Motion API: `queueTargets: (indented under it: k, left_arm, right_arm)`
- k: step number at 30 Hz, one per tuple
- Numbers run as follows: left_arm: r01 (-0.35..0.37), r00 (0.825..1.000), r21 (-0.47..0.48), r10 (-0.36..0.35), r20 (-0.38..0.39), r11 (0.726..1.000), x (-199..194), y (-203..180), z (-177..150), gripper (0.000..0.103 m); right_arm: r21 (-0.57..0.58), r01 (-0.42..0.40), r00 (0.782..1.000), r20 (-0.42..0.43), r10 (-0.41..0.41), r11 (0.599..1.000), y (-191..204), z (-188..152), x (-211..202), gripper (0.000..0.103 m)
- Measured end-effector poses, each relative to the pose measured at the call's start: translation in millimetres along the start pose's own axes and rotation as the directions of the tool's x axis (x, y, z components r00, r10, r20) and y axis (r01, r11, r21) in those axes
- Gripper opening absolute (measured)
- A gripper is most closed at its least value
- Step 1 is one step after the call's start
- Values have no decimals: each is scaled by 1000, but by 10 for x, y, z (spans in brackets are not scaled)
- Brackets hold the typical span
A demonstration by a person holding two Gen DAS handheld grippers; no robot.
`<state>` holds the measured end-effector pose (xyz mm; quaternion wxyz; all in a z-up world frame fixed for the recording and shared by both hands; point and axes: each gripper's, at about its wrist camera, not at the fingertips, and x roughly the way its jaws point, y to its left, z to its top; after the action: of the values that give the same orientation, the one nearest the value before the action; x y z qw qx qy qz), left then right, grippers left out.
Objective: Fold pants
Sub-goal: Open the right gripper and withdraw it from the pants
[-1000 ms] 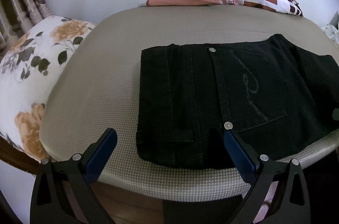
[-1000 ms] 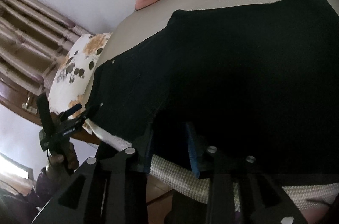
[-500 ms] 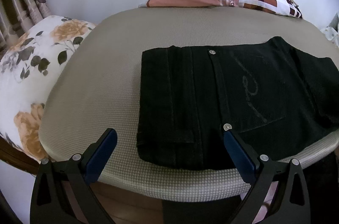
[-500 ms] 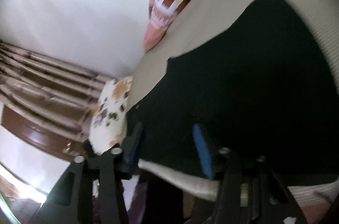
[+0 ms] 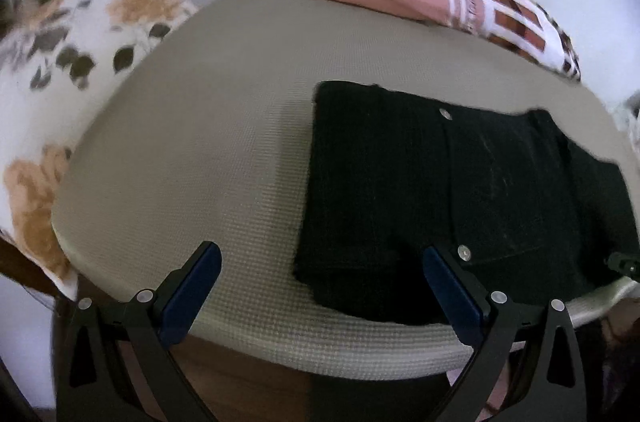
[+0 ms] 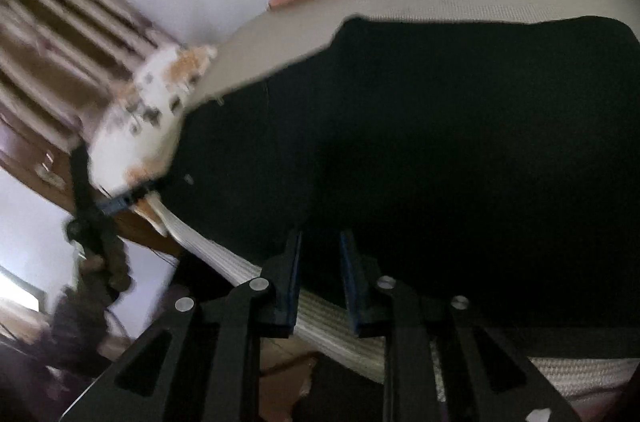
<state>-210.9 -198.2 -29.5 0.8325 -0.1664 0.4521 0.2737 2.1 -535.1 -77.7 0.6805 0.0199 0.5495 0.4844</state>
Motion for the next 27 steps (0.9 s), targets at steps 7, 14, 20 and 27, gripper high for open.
queueTargets:
  k: [7,14,20,27]
  left_arm:
    - [65,998,-128,-66,-5,990,-90,574,21,100]
    - [316,941,-236,-335,-47,919,-50,659,-155,94]
    - [423,863,-347,-489,-125,837,164,583,-197,62]
    - [336,926,-189,-360,-111,923,9,296,-32,28]
  right_arm:
    - [-2,-70,993,94,70,998,59,-67,-305,31]
    - [59,-81,996,33,80,995,81,-106,-42,31]
    - [43,-78,997,20,77,996,168,-73,-37,35]
    - [75,-74,997,22,73,994,126,-89,-53,36]
